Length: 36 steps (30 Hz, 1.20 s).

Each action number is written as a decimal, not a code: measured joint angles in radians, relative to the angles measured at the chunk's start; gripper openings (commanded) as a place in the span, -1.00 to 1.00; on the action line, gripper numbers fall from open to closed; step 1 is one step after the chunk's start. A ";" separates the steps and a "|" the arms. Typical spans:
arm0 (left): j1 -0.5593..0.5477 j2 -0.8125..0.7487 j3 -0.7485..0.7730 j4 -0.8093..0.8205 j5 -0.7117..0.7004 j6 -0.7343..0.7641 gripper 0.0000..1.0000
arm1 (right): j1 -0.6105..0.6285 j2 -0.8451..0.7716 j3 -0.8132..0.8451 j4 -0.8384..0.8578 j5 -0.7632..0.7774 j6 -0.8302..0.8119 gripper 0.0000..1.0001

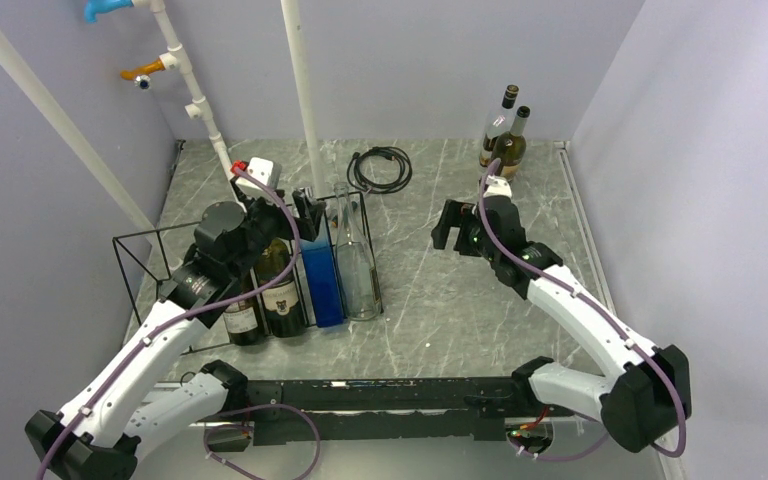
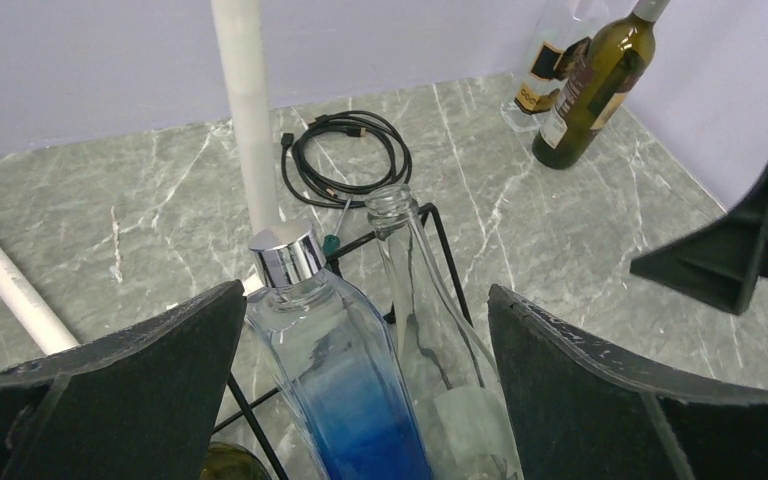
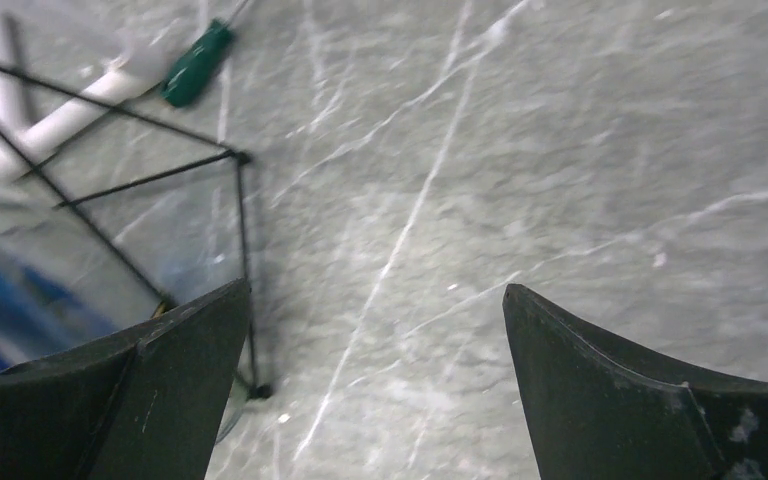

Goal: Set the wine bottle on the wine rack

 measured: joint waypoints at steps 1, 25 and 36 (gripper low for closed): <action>-0.003 0.003 0.000 -0.002 0.006 0.001 0.92 | 0.000 0.014 0.007 0.002 0.032 -0.014 0.99; -0.011 -0.009 -0.004 0.003 -0.010 0.048 0.88 | -0.410 0.523 0.594 0.051 0.169 -0.283 0.99; -0.011 -0.009 -0.004 0.003 -0.007 0.046 0.87 | -0.425 0.743 0.734 0.066 0.079 -0.321 0.99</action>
